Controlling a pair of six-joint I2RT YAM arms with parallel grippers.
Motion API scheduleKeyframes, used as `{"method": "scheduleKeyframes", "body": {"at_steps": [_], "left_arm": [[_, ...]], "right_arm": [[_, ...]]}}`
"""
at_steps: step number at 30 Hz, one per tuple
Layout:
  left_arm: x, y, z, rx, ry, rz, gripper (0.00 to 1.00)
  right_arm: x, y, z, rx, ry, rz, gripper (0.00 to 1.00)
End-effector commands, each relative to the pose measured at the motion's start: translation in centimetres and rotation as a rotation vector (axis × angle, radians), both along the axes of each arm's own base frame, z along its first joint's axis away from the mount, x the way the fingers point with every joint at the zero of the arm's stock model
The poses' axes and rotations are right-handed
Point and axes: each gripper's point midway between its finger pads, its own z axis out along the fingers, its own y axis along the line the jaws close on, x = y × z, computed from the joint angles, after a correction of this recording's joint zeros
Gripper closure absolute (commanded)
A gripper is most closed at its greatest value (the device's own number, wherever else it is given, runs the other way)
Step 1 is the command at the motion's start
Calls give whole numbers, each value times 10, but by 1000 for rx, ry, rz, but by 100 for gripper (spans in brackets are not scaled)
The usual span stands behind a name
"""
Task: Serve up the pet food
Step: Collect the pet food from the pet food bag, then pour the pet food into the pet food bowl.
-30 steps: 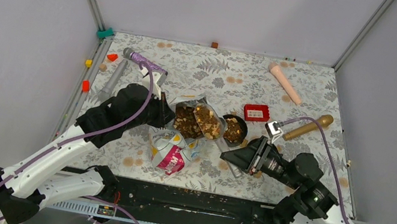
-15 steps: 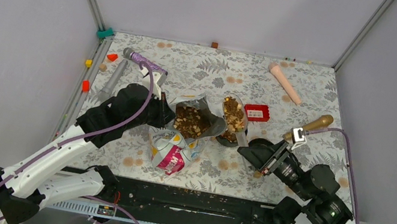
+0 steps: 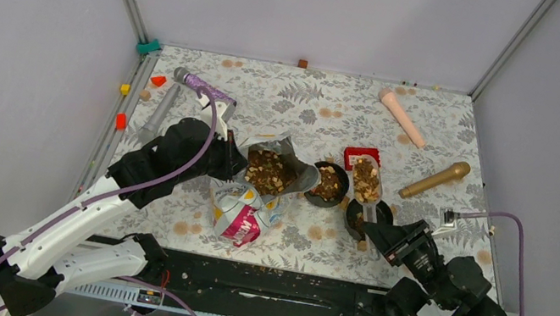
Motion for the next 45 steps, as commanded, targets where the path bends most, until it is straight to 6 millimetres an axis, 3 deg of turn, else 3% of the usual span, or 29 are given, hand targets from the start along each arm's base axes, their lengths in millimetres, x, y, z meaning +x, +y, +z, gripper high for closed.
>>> {"method": "scheduleKeyframes", "body": {"at_steps": [1, 6, 11, 17, 27, 45], "left_arm": [[1, -13, 21, -67, -36, -39, 100], [2, -15, 19, -63, -27, -40, 100], [5, -17, 14, -52, -14, -40, 100], [3, -16, 17, -58, -21, -41, 100], [3, -16, 17, -57, -23, -42, 100], [2, -15, 19, -62, -28, -41, 100]], "right_arm": [[-4, -34, -11, -18, 30, -112, 100], [-14, -60, -30, -14, 77, -175, 100], [-22, -72, -54, -76, 157, -198, 100], [-25, -85, -63, -103, 192, -241, 100], [-24, -70, -84, -186, 273, -198, 100], [-30, -70, -115, -229, 422, -215, 100]]}}
